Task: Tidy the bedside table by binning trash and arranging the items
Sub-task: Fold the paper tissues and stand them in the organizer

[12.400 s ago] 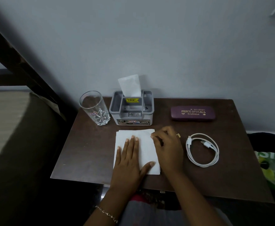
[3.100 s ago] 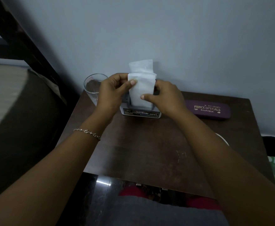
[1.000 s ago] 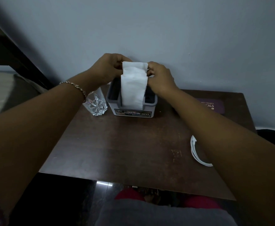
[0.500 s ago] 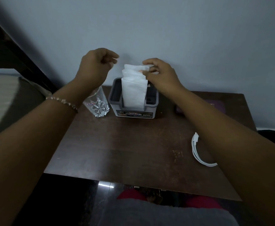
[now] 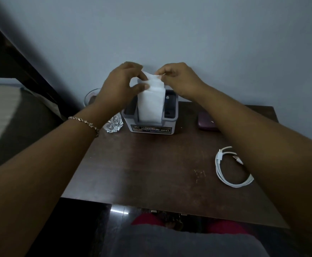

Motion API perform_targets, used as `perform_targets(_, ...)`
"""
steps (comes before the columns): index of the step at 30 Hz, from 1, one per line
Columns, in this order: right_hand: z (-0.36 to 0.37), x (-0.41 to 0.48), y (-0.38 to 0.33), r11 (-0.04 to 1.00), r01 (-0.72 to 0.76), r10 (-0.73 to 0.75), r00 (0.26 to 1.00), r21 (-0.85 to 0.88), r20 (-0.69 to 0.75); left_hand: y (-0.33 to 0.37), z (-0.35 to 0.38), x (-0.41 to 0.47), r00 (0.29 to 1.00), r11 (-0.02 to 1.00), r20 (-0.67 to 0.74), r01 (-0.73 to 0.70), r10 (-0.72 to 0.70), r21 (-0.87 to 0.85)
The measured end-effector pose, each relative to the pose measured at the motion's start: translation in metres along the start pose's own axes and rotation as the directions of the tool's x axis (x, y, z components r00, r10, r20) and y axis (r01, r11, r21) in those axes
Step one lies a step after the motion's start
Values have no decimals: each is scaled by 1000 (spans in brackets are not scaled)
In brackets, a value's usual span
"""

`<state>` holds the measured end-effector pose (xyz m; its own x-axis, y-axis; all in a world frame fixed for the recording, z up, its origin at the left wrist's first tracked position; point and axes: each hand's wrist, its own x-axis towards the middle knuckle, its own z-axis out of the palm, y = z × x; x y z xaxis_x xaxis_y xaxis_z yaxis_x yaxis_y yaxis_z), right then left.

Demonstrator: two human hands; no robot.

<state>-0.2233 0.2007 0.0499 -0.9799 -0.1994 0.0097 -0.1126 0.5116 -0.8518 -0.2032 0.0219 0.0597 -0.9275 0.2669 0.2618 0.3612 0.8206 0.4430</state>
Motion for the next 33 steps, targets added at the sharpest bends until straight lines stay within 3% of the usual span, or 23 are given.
perform_targets(3, 0, -9, -8, 997, 11, -14, 999, 71, 47, 0, -2, 3, 1000, 999, 9, 30, -30, -30)
perform_targets(6, -1, -23, -1, 986, -27, -8, 978, 162, 211, 1, -3, 1, 999, 994, 23, 47, -45, -95)
perform_targets(8, 6, -33, 8, 996, -1, -21, 966, 85, 258, 4, -2, -2, 997, 987, 10, 79, -78, -143)
perform_targets(10, 14, -35, 16, 998, 46, -36, 982, -48, 185, 7, 0, -4, 990, 968, -5, 135, -140, -213)
perform_targets(12, 19, -34, 18, 997, 55, -51, 995, -48, 86, 9, 3, -5, 984, 957, -8, 170, -177, -233)
perform_targets(16, 22, -34, 15, 998, 32, -33, 999, 56, 21, 12, 8, -6, 983, 959, 36, 182, -179, -217)
perform_targets(19, 23, -40, 16, 990, 27, -27, 1000, 138, -1, 11, 9, -11, 960, 886, 47, 274, -277, -373)
perform_targets(22, 25, -56, 20, 967, 31, 22, 978, 252, -207, 18, 12, -34, 904, 757, -36, 333, -425, -562)
perform_targets(26, 41, -89, 32, 911, 29, 165, 889, 411, -428, 36, 31, -93, 879, 716, -116, 293, -463, -634)
perform_targets(30, 66, -115, 41, 913, -35, 243, 847, 407, -472, 37, 59, -133, 870, 716, -138, 290, -474, -635)
perform_targets(33, 75, -117, 42, 910, -78, 271, 854, 407, -443, 30, 72, -140, 834, 639, -97, 335, -543, -692)
